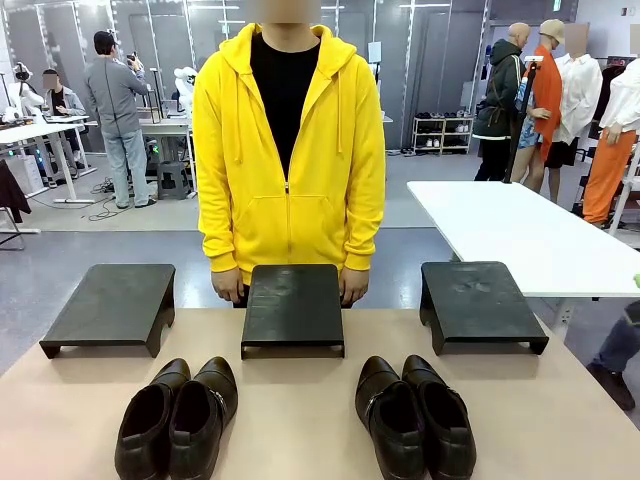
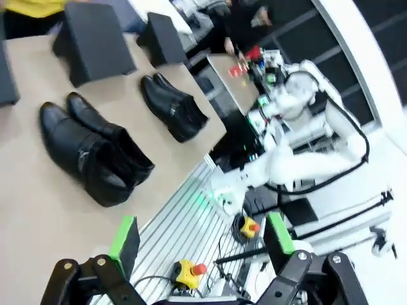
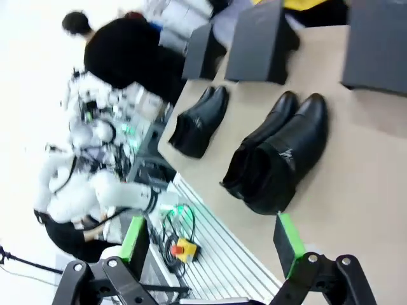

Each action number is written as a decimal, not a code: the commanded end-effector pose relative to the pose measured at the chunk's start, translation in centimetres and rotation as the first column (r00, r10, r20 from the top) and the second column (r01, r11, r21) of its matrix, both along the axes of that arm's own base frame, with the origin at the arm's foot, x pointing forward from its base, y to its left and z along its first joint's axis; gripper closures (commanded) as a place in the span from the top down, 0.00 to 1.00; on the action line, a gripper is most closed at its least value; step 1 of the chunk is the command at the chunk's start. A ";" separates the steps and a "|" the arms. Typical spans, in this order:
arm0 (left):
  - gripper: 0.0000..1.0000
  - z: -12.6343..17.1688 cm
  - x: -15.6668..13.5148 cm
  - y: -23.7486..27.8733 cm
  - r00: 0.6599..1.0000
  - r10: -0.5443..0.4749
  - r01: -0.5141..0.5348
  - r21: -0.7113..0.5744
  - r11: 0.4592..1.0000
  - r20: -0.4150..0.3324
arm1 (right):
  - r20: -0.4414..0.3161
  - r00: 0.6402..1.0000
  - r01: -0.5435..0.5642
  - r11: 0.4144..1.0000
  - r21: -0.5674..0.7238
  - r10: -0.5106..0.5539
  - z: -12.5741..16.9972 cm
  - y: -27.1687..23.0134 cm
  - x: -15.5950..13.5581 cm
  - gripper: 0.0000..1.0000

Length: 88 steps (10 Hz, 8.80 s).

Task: Place the shoes on the stand as instructed by the person.
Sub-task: Pick up one pair of Shoes and place it on the Shoes Stand indicated by the person.

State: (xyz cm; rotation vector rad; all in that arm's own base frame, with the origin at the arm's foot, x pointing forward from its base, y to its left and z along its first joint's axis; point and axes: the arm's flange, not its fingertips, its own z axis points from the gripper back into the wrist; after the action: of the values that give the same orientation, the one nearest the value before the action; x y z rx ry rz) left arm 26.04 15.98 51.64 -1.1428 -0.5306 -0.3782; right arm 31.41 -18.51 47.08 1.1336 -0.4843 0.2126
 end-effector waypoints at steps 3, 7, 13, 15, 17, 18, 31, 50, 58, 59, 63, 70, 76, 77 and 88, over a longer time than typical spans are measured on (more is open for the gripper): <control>1.00 -2.2 -2.3 1.7 0.986 0.158 -0.161 -0.055 0.985 -0.047 | 0.013 0.991 0.131 0.991 0.029 -0.132 -1.1 -2.3 -2.3 1.00; 1.00 -2.7 -2.6 2.7 0.981 0.183 -0.185 -0.029 0.982 -0.067 | -0.024 0.987 0.159 0.987 0.025 -0.158 -1.4 -3.6 -2.7 1.00; 1.00 -2.7 -2.6 2.7 0.981 0.183 -0.185 -0.029 0.982 -0.067 | -0.024 0.987 0.159 0.987 0.025 -0.158 -1.4 -3.6 -2.7 1.00; 1.00 -2.7 -2.6 2.7 0.981 0.183 -0.185 -0.029 0.982 -0.067 | -0.024 0.987 0.159 0.987 0.025 -0.158 -1.4 -3.6 -2.7 1.00; 1.00 -2.7 -2.6 2.7 0.981 0.183 -0.185 -0.029 0.982 -0.067 | -0.024 0.987 0.159 0.987 0.025 -0.158 -1.4 -3.6 -2.7 1.00; 1.00 -2.7 -2.6 2.7 0.981 0.183 -0.185 -0.029 0.982 -0.067 | -0.024 0.987 0.159 0.987 0.025 -0.158 -1.4 -3.6 -2.7 1.00; 1.00 8.3 3.1 -10.6 0.969 -0.043 0.126 0.337 0.933 -0.243 | -0.024 0.987 0.159 0.987 0.025 -0.158 -1.4 -3.6 -2.7 1.00; 1.00 -10.0 6.9 -36.2 0.799 0.597 -0.238 0.875 0.421 -0.071 | -0.024 0.987 0.159 0.987 0.025 -0.158 -1.4 -3.6 -2.7 1.00; 1.00 -15.7 8.2 -36.9 0.823 0.567 -0.203 0.909 0.364 -0.043 | -0.024 0.987 0.159 0.987 0.025 -0.158 -1.4 -3.6 -2.7 1.00; 1.00 -16.3 8.4 -37.0 0.823 0.566 -0.196 0.910 0.365 -0.050 | -0.024 0.987 0.159 0.987 0.025 -0.158 -1.4 -3.6 -2.7 1.00; 0.42 -17.3 8.9 -36.3 0.783 0.614 -0.171 0.913 0.372 -0.103 | -0.024 0.987 0.159 0.987 0.025 -0.158 -1.4 -3.6 -2.7 1.00; 0.00 -17.2 8.7 -36.3 0.798 0.595 -0.152 0.922 0.355 -0.098 | -0.024 0.987 0.159 0.987 0.025 -0.158 -1.4 -3.6 -2.7 1.00; 0.00 -8.4 9.4 -35.3 0.834 0.545 -0.154 0.912 0.379 -0.085 | -0.024 0.987 0.159 0.987 0.025 -0.158 -1.4 -3.6 -2.7 1.00; 0.00 -6.2 9.5 -34.9 0.841 0.535 -0.168 0.903 0.395 -0.077 | -0.024 0.987 0.159 0.987 0.025 -0.158 -1.4 -3.6 -2.7 1.00; 0.07 -3.8 9.7 -33.2 0.851 0.522 -0.198 0.893 0.404 -0.047 | -0.024 0.987 0.159 0.987 0.025 -0.158 -1.4 -3.6 -2.7 1.00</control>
State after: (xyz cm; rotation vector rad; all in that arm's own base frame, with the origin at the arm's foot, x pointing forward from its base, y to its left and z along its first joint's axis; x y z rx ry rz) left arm 35.70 -17.23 47.66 -0.0296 -0.2021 -0.0163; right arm 28.67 -21.97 45.51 1.1100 -0.5477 0.0460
